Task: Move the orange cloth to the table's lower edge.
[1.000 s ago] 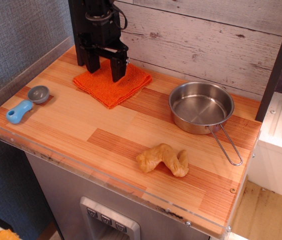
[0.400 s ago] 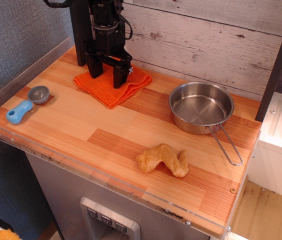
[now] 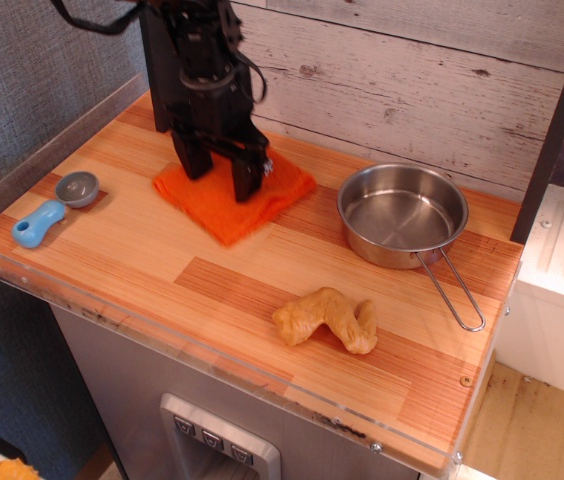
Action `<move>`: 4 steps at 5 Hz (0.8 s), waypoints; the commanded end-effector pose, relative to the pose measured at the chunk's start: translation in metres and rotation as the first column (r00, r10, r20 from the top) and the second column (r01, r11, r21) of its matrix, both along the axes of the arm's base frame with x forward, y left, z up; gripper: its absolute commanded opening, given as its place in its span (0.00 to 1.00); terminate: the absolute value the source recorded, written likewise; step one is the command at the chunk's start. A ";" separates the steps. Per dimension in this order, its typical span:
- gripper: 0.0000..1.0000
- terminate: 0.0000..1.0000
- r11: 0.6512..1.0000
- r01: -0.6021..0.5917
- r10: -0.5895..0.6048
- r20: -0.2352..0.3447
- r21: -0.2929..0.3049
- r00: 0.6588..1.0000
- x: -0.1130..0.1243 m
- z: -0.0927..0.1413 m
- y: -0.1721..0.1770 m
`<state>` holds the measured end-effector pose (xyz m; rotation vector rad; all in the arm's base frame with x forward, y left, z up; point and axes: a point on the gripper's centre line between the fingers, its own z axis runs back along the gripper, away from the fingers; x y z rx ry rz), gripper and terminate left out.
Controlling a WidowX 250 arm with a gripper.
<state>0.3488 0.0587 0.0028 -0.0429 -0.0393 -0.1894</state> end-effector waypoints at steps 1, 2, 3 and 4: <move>1.00 0.00 0.999 -0.042 0.042 -0.075 -0.003 0.996 -0.077 0.006 -0.010; 1.00 0.00 0.997 -0.070 0.072 -0.086 0.033 0.994 -0.100 0.011 0.000; 1.00 0.00 0.995 -0.092 0.095 -0.086 0.045 0.992 -0.108 0.013 0.005; 1.00 0.00 0.997 -0.055 0.057 -0.025 0.062 0.998 -0.088 0.025 -0.007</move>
